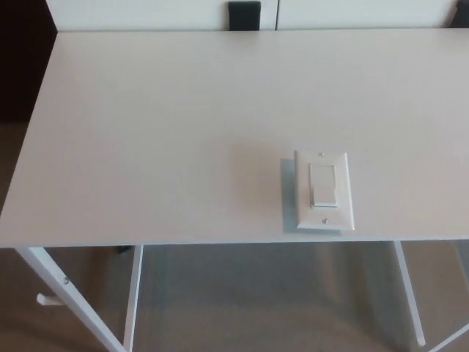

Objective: The robot walk towards a table in front and then clicks the light switch button using the right hand's index finger

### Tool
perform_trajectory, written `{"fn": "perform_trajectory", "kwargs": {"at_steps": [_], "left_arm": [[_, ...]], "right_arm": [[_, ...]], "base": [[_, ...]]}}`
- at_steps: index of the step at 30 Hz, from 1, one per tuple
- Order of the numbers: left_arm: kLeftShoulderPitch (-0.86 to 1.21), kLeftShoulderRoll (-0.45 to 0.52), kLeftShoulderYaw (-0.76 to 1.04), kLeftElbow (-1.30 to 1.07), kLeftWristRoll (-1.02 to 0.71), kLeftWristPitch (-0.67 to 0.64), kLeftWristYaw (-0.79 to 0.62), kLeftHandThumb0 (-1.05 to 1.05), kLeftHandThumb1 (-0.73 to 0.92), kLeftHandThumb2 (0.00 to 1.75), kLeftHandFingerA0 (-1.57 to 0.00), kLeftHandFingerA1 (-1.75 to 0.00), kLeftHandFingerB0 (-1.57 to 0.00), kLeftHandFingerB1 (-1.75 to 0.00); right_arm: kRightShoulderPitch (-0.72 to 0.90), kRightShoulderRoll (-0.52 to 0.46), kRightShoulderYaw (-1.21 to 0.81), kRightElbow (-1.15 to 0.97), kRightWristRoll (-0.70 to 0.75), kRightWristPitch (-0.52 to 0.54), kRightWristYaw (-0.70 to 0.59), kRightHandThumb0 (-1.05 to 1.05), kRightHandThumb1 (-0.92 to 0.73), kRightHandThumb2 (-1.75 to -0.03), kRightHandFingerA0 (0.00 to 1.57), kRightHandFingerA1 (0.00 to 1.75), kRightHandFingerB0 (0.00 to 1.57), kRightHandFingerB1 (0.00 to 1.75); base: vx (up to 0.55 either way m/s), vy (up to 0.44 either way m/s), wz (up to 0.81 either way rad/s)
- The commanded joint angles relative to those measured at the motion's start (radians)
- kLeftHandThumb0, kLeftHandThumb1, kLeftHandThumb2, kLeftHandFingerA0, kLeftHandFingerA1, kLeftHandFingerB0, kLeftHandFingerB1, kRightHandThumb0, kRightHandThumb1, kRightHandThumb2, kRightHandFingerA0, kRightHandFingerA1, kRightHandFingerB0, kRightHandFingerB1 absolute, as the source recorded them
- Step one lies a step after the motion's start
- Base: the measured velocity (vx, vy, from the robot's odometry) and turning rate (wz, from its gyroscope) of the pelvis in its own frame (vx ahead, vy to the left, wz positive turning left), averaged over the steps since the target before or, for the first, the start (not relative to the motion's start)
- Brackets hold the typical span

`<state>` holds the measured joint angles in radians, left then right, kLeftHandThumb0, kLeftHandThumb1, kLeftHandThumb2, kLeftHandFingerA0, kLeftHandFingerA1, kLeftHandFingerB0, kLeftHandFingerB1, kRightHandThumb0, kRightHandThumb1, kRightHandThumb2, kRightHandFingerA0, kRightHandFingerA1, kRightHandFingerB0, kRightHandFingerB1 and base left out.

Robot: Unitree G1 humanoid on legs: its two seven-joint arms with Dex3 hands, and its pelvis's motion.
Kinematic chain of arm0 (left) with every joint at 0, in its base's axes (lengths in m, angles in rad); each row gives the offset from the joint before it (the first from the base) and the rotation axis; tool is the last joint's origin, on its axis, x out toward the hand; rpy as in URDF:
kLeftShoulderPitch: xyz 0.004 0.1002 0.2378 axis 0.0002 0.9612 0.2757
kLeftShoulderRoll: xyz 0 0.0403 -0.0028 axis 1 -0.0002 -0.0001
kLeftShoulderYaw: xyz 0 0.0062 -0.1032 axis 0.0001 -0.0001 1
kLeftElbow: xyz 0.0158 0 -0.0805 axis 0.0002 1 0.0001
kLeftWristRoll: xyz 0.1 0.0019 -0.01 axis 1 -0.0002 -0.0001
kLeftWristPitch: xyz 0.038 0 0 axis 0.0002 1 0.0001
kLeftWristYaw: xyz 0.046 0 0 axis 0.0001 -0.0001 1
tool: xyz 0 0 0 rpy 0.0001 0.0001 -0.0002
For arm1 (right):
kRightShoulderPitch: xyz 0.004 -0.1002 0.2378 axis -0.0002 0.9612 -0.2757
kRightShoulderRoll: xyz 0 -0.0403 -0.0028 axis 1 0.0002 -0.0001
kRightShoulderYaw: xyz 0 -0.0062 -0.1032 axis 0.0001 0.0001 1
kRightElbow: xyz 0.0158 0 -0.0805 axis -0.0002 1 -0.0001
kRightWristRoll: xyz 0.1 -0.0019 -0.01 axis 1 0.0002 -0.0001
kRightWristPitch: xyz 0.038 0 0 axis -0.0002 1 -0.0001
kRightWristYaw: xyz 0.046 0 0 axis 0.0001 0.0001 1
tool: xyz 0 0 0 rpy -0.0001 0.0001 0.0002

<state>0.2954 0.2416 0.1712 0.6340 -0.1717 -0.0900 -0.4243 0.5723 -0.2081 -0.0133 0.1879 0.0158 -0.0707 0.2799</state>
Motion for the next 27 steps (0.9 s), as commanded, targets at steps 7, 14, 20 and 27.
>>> {"fn": "perform_trajectory", "kwargs": {"at_steps": [7,14,20,27], "left_arm": [[0.008,0.02,-0.013,-0.014,0.032,-0.016,0.008,-0.73,0.33,0.91,-0.49,-0.86,-0.39,-0.7],[0.007,0.026,-0.015,-0.016,0.032,0.004,0.001,-0.71,0.33,0.89,-0.5,-0.86,-0.36,-0.67],[0.012,0.033,-0.011,-0.045,0.026,0.025,0.003,-0.73,0.44,0.63,-0.48,-0.95,-0.37,-0.66],[-0.011,0.032,-0.014,-0.067,0.027,0.065,0.018,-0.67,0.32,0.89,-0.53,-0.86,-0.37,-0.66]], "right_arm": [[0.001,-0.023,0.002,0.001,-0.019,-0.012,-0.002,-0.01,-0.58,-0.94,0.42,0.62,0.24,0.53],[-0.011,-0.006,-0.008,0.05,0.018,-0.071,0.018,-0.06,-0.78,-0.62,0.49,0.57,0.33,0.46],[0.073,0.023,-0.002,-0.163,0.109,-0.088,0.083,-0.11,-0.78,-0.62,0.45,0.59,0.33,0.51],[0.204,0.002,-0.007,-0.683,0.218,-0.042,0.095,-0.29,-0.49,-0.98,0.42,0.67,0.34,0.62]], "base": [[0.0,0.0,0.0],[0.0,0.0,0.0],[0.0,0.0,0.0],[0.0,0.0,0.0]]}}
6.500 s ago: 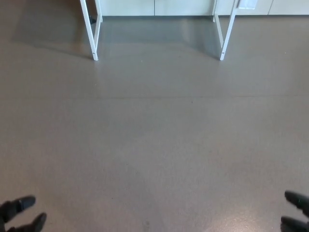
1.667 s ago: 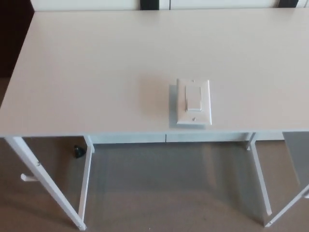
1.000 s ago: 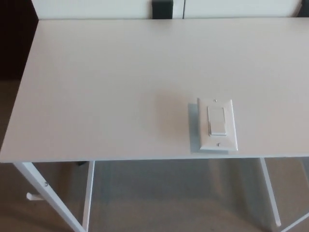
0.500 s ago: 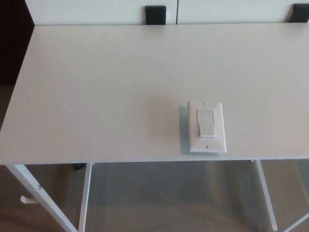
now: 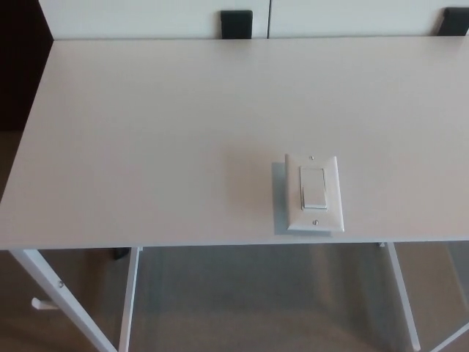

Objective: The robot walk towards a table in front and then clicks the light switch button using the right hand's index finger

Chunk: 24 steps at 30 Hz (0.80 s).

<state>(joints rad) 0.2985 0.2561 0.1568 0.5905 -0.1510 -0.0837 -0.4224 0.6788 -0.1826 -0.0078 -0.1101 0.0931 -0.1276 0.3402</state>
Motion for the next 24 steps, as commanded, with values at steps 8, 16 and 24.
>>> {"fn": "perform_trajectory", "kwargs": {"at_steps": [8,16,24], "left_arm": [[-0.009,0.03,-0.007,-0.041,0.015,0.048,0.0,-0.67,0.47,0.69,-0.49,-0.91,-0.35,-0.64],[-0.026,0.026,-0.016,-0.06,0.015,0.07,0.008,-0.67,0.47,0.71,-0.45,-0.94,-0.32,-0.66],[0.003,0.033,-0.019,-0.09,0.018,0.073,0.006,-0.65,0.48,0.73,-0.43,-0.96,-0.32,-0.67]], "right_arm": [[0.12,-0.034,-0.076,-0.765,0.125,0.015,-0.018,-0.29,-0.49,-0.84,0.56,0.72,0.49,0.65],[-0.105,0.008,-0.125,-0.885,-0.023,-0.027,-0.091,-0.38,-0.41,-0.77,0.59,0.72,0.58,0.68],[-0.419,-0.05,-0.04,-0.661,-0.43,-0.028,-0.126,-0.39,-0.4,-0.52,0.59,0.54,0.65,0.55]], "base": [[0.0,0.0,0.0],[0.0,0.0,0.0],[0.0,0.0,0.01]]}}
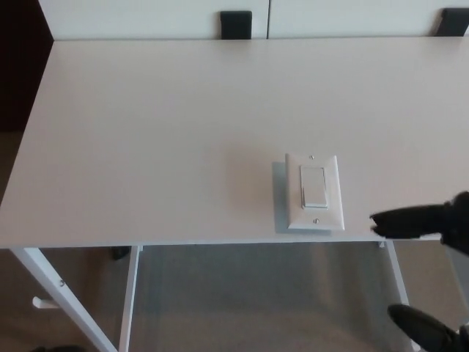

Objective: The robot walk towards a table in front and then clicks the light switch button using the right hand's index finger

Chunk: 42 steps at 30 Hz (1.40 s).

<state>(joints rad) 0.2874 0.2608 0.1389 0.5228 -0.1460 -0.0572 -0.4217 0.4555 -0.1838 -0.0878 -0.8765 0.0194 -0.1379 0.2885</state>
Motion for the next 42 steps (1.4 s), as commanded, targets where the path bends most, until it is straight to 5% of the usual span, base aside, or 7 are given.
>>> {"fn": "perform_trajectory", "kwargs": {"at_steps": [1,13,28,29,30,35,42], "left_arm": [[0.013,0.029,0.0,-0.014,0.011,0.042,-0.001,-0.67,0.46,0.72,-0.43,-0.98,-0.33,-0.69],[-0.04,0.026,0.006,-0.003,0.001,0.061,0.004,-0.69,0.43,0.7,-0.46,-0.99,-0.34,-0.72],[-0.059,0.034,-0.002,0.013,0.007,0.067,-0.007,-0.69,0.44,0.68,-0.45,-0.97,-0.34,-0.7],[-0.059,0.037,-0.004,0.016,0.009,0.06,-0.012,-0.71,0.33,0.91,-0.49,-0.87,-0.35,-0.69],[-0.059,0.039,-0.007,0.018,0.012,0.054,-0.016,-0.71,0.46,0.67,-0.43,-0.98,-0.34,-0.71],[-0.023,0.048,-0.022,0.007,0.023,0.042,-0.034,-0.72,0.32,0.9,-0.52,-0.89,-0.37,-0.69],[-0.023,0.048,-0.026,-0.015,0.031,0.061,-0.01,-0.66,0.43,0.69,-0.49,-0.96,-0.41,-0.7]], "right_arm": [[-0.235,-0.067,0.056,0.143,-0.416,-0.012,-0.077,-0.44,-0.38,-0.52,0.57,0.48,0.66,0.49],[-0.59,-0.216,0.21,0.501,-0.761,0.041,-0.12,-0.61,-0.33,-0.68,0.38,0.45,0.52,0.47],[-0.694,-0.256,0.354,0.729,-0.941,0.182,-0.168,-0.67,-0.41,-0.78,0.04,0.16,0.23,0.43],[-0.692,-0.256,0.36,0.735,-0.946,0.185,-0.172,-0.72,-0.51,-0.59,0.0,0.27,0.27,0.31],[-0.692,-0.255,0.365,0.742,-0.948,0.188,-0.177,-0.69,-0.42,-0.8,0.0,0.13,0.2,0.42],[-0.639,-0.261,0.404,0.761,-0.978,0.21,-0.191,-0.78,-0.48,-0.83,0.0,0.08,0.16,0.37],[-0.629,-0.265,0.434,0.775,-0.997,0.236,-0.186,-0.78,-0.49,-0.83,0.0,0.08,0.13,0.32]], "base": [[0.0,0.0,0.0],[0.0,0.0,0.0],[0.0,0.0,0.0],[0.0,0.0,0.0],[0.0,0.0,0.0],[0.0,0.0,0.0],[0.0,0.0,0.0]]}}
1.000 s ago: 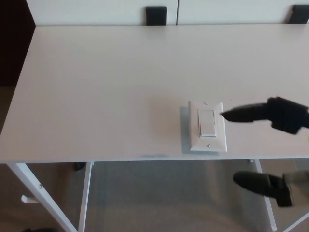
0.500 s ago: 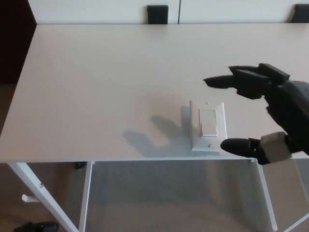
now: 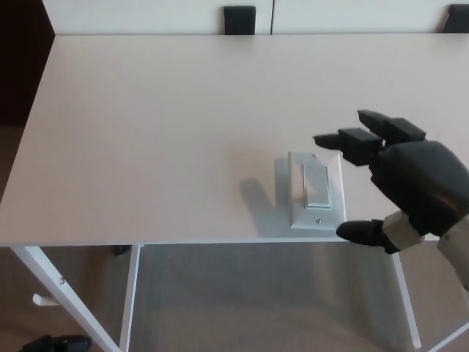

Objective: The robot walk towards a table in front and then clicks the light switch button using the right hand's index finger

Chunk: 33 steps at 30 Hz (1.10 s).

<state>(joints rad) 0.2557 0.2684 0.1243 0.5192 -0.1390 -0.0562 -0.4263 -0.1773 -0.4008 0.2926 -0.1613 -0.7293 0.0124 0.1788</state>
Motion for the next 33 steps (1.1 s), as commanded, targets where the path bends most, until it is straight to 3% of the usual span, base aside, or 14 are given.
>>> {"fn": "perform_trajectory", "kwargs": {"at_steps": [1,2,3,4,7,10,11,12,22,24,26,27,28,33], "left_arm": [[0.008,0.043,-0.013,-0.015,0.024,0.057,-0.01,-0.67,0.43,0.69,-0.49,-0.95,-0.4,-0.69],[0.007,0.046,-0.014,-0.014,0.025,0.051,-0.013,-0.67,0.43,0.69,-0.51,-0.96,-0.39,-0.7],[0.006,0.048,-0.015,-0.011,0.027,0.043,-0.013,-0.67,0.43,0.69,-0.51,-0.96,-0.39,-0.7],[0.003,0.048,-0.017,-0.014,0.025,0.049,-0.014,-0.68,0.32,0.9,-0.56,-0.88,-0.39,-0.69],[0.009,0.052,-0.019,-0.035,0.02,0.059,-0.017,-0.68,0.44,0.68,-0.52,-0.96,-0.37,-0.66],[0.004,0.057,-0.024,-0.03,0.024,0.054,-0.018,-0.71,0.33,0.9,-0.55,-0.87,-0.37,-0.67],[0.003,0.058,-0.027,-0.028,0.025,0.05,-0.019,-0.72,0.45,0.66,-0.52,-0.95,-0.37,-0.68],[0.0,0.06,-0.029,-0.023,0.025,0.045,-0.021,-0.74,0.44,0.66,-0.52,-0.96,-0.37,-0.7],[-0.002,0.066,-0.034,0.001,0.025,0.014,-0.038,-0.75,0.46,0.66,-0.52,-0.94,-0.37,-0.69],[0.005,0.069,-0.036,-0.02,0.03,0.025,-0.032,-0.74,0.46,0.66,-0.52,-0.93,-0.36,-0.67],[0.006,0.069,-0.037,-0.019,0.033,0.025,-0.03,-0.74,0.45,0.66,-0.53,-0.94,-0.37,-0.68],[0.006,0.069,-0.037,-0.022,0.032,0.031,-0.029,-0.76,0.44,0.65,-0.52,-0.93,-0.36,-0.67],[0.009,0.068,-0.038,-0.027,0.033,0.036,-0.026,-0.73,0.45,0.66,-0.52,-0.93,-0.36,-0.67],[0.01,0.065,-0.042,-0.034,0.037,0.042,-0.018,-0.73,0.45,0.65,-0.55,-0.92,-0.37,-0.66]], "right_arm": [[0.007,-0.049,0.06,0.067,-0.251,0.083,-0.087,-0.72,-0.44,-0.83,0.02,0.13,0.1,0.33],[0.01,-0.05,0.063,0.07,-0.253,0.081,-0.093,-0.76,-0.54,-0.57,0.0,0.25,0.13,0.26],[0.012,-0.05,0.065,0.07,-0.253,0.082,-0.095,-0.76,-0.54,-0.57,0.0,0.25,0.13,0.26],[0.017,-0.051,0.066,0.065,-0.253,0.081,-0.097,-0.69,-0.41,-0.83,0.04,0.13,0.1,0.32],[0.028,-0.05,0.07,0.05,-0.256,0.086,-0.093,-0.77,-0.5,-0.56,0.02,0.28,0.16,0.27],[0.032,-0.049,0.073,0.041,-0.263,0.092,-0.089,-0.77,-0.51,-0.56,0.02,0.28,0.15,0.27],[0.033,-0.051,0.078,0.037,-0.281,0.099,-0.084,-0.74,-0.44,-0.82,0.06,0.2,0.12,0.31],[0.035,-0.051,0.082,0.034,-0.291,0.103,-0.084,-0.79,-0.52,-0.57,0.03,0.27,0.16,0.27],[0.046,-0.045,0.098,0.035,-0.329,0.113,-0.078,-0.8,-0.53,-0.58,0.0,0.25,0.12,0.26],[0.052,-0.039,0.106,0.04,-0.335,0.106,-0.093,-0.76,-0.45,-0.85,0.05,0.08,0.11,0.31],[0.054,-0.035,0.11,0.04,-0.34,0.108,-0.092,-0.76,-0.44,-0.85,0.05,0.13,0.13,0.33],[0.053,-0.033,0.112,0.047,-0.344,0.107,-0.097,-0.84,-0.56,-0.62,0.0,0.27,0.17,0.29],[0.052,-0.03,0.116,0.054,-0.348,0.108,-0.1,-0.77,-0.46,-0.86,0.05,0.1,0.11,0.32],[0.036,-0.01,0.134,0.087,-0.365,0.126,-0.093,-0.78,-0.47,-0.87,0.05,0.12,0.12,0.32]], "base": [[0.0,0.0,0.0],[0.0,0.0,0.0],[0.0,0.0,0.0],[0.0,0.0,0.0],[0.0,0.0,0.0],[0.0,0.0,0.0],[0.0,0.0,0.0],[0.0,0.0,0.0],[0.0,0.0,0.0],[0.0,0.0,0.0],[0.0,0.0,0.0],[0.0,0.0,0.0],[0.0,0.0,0.0],[0.0,0.0,0.0]]}}
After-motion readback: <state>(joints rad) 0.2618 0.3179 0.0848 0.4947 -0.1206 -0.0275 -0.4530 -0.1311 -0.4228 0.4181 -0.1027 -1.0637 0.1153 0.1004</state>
